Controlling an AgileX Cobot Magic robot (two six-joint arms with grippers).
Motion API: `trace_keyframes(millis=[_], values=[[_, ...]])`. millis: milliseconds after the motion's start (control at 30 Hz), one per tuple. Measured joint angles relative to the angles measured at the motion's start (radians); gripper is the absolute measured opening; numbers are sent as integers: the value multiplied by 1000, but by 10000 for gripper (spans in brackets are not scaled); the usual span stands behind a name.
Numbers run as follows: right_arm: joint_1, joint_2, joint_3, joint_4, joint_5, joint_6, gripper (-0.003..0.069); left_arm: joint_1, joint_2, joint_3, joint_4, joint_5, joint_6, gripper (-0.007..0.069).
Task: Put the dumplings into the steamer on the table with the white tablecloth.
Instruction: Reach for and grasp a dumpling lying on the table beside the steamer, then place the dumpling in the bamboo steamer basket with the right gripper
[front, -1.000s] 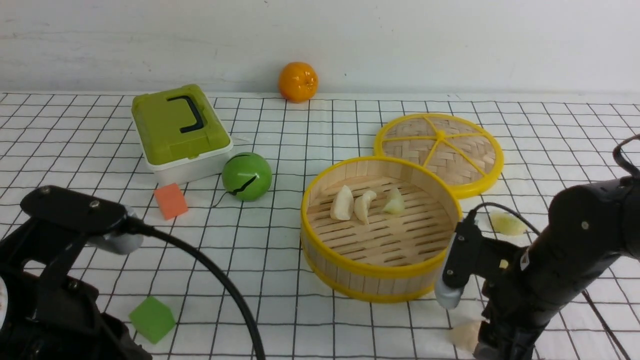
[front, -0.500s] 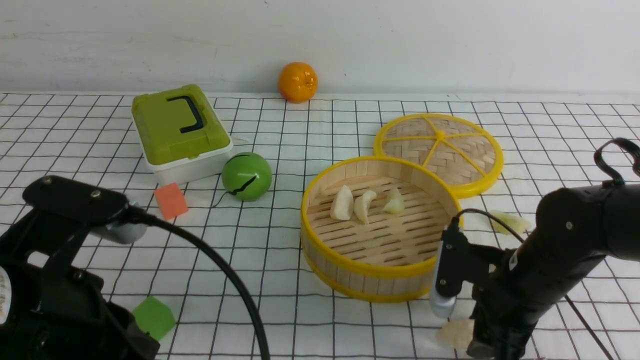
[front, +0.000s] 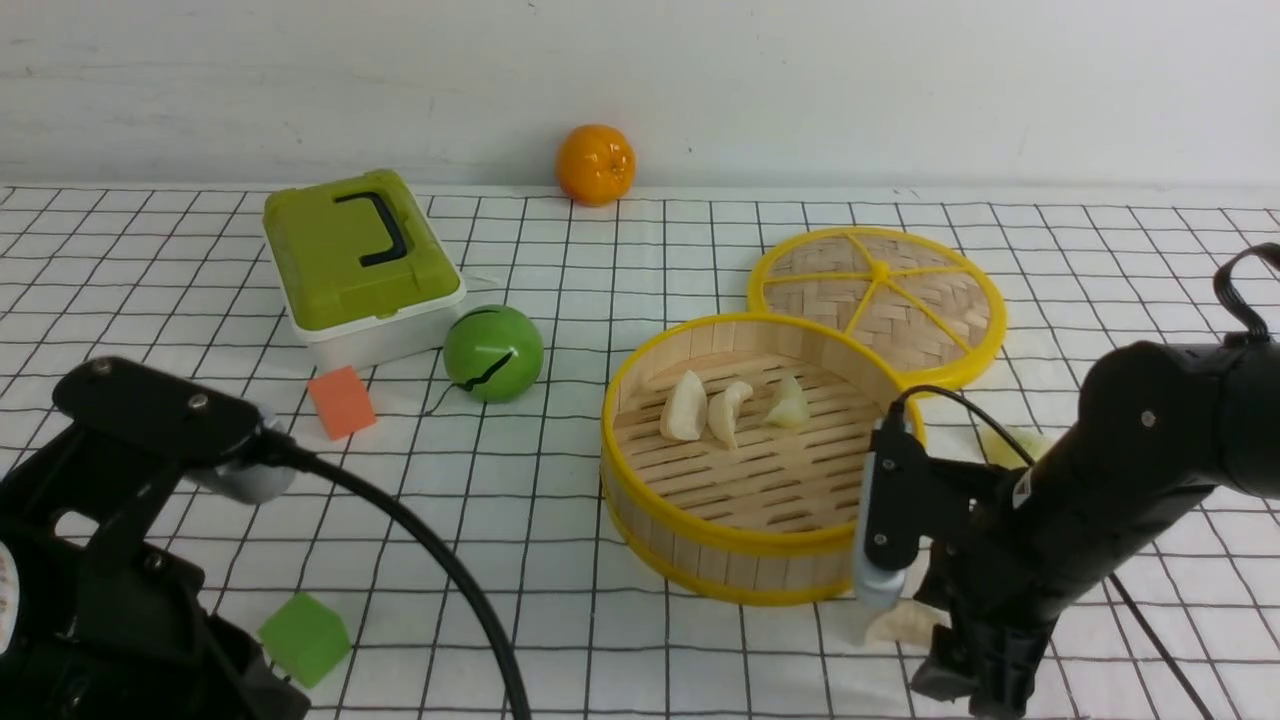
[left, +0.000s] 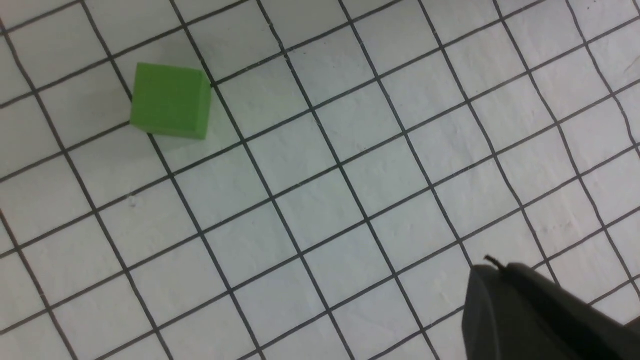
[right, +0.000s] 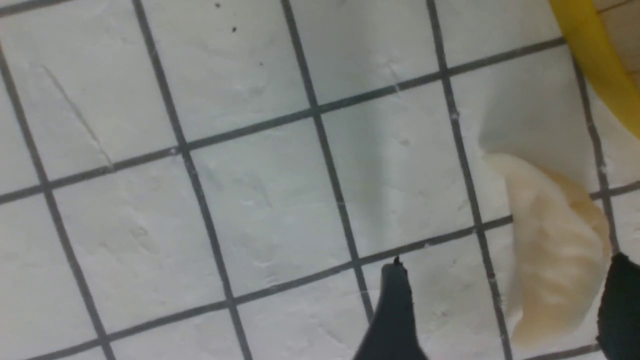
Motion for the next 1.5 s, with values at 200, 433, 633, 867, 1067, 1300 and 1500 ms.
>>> trace_keyframes(millis=[200, 433, 633, 867, 1067, 1300, 1500], values=[[0, 8, 0, 6, -92, -5, 517, 0, 0, 0, 1, 0, 2, -13], [0, 58, 0, 22, -110, -5, 416, 0, 0, 0, 1, 0, 2, -13], [0, 30, -3, 32, -71, 46, 167, 0, 0, 0, 1, 0, 2, -13], [60, -140, -93, 25, 119, 296, 175, 0, 0, 0, 1, 10, 2, -13], [143, -106, -283, 14, 91, 640, 175, 0, 0, 0, 1, -24, 4, -13], [154, 90, -399, -25, 29, 815, 175, 0, 0, 5, 1, -27, 4, -11], [166, 255, -486, -68, 32, 838, 175, 0, 0, 45, 1, -26, 4, -10]])
